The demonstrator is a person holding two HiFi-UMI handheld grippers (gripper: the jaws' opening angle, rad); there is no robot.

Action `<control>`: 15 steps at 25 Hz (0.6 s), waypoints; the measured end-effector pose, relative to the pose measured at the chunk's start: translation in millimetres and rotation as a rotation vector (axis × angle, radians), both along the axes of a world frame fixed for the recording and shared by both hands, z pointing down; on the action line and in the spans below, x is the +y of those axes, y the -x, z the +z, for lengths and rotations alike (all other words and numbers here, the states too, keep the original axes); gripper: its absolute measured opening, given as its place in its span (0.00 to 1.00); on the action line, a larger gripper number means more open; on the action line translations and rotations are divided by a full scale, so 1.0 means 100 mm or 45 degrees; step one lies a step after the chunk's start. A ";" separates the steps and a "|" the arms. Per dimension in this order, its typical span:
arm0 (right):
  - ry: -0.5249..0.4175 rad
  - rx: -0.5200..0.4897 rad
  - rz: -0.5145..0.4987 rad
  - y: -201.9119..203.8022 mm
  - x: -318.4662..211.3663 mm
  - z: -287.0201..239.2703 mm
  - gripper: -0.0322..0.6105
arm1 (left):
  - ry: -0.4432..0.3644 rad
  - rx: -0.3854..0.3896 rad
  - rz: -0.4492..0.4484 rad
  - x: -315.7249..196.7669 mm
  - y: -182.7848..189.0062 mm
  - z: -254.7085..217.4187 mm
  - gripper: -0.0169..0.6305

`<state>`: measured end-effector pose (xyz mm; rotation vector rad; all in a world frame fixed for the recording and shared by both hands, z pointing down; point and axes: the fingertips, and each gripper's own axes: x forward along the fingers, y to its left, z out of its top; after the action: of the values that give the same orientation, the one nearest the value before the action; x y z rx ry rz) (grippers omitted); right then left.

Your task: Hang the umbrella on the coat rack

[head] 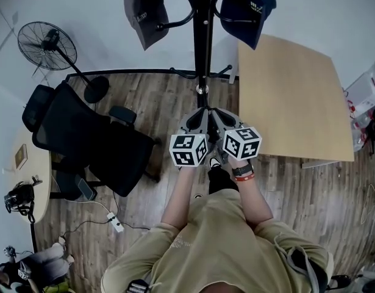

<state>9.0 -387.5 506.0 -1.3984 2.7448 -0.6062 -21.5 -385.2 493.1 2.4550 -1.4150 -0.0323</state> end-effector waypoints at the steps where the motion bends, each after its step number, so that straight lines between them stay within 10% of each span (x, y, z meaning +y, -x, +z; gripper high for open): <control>1: 0.005 -0.002 -0.002 0.00 -0.03 0.02 0.07 | 0.007 0.001 -0.004 -0.03 0.00 0.01 0.06; 15: 0.065 -0.009 -0.055 0.02 -0.29 0.23 0.07 | 0.068 -0.007 -0.032 -0.31 0.03 0.26 0.06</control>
<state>6.8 -416.3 529.3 -1.3474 2.7801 -0.6858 -24.7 -416.5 519.4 2.3963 -1.4303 0.0068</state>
